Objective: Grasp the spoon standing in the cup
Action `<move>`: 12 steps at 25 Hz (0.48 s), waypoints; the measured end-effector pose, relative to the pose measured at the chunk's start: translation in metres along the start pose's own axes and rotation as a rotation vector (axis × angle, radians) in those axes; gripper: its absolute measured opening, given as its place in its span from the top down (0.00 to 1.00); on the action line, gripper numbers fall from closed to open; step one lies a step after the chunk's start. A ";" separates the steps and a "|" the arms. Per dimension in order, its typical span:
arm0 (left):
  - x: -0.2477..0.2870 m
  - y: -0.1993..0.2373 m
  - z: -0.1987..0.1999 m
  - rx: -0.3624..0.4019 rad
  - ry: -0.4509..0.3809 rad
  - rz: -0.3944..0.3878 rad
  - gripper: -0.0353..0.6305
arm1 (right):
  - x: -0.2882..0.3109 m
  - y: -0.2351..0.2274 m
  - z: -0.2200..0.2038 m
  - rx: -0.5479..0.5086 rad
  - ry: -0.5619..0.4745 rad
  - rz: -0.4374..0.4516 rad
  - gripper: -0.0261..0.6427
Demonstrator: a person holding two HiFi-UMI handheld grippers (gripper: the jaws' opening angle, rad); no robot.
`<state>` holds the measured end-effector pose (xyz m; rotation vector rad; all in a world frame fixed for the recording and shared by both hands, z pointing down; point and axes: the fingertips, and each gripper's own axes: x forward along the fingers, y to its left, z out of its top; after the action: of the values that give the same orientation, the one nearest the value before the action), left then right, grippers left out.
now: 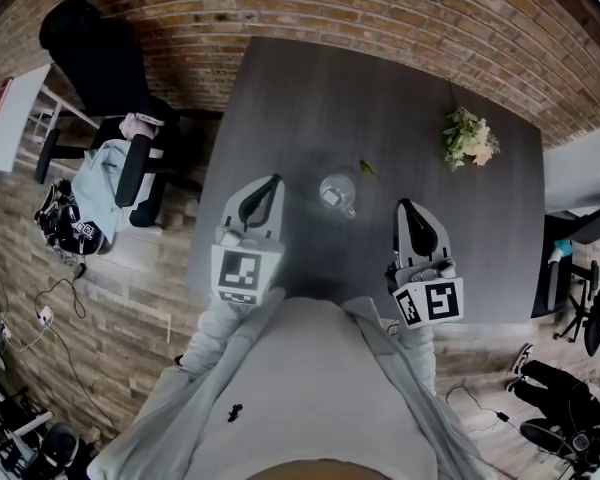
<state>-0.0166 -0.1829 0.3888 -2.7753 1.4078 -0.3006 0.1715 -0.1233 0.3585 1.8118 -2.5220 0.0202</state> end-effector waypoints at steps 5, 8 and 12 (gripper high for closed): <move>-0.001 0.002 0.000 -0.001 0.000 0.007 0.92 | 0.001 0.002 -0.002 -0.001 0.010 0.007 0.93; 0.000 0.002 -0.001 -0.001 0.001 0.012 0.92 | 0.002 0.001 -0.006 0.003 0.022 0.006 0.93; 0.001 0.000 -0.001 -0.002 0.004 0.012 0.92 | 0.001 0.000 -0.007 0.009 0.021 0.010 0.93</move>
<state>-0.0168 -0.1837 0.3903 -2.7687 1.4253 -0.3040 0.1713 -0.1240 0.3651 1.7924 -2.5207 0.0504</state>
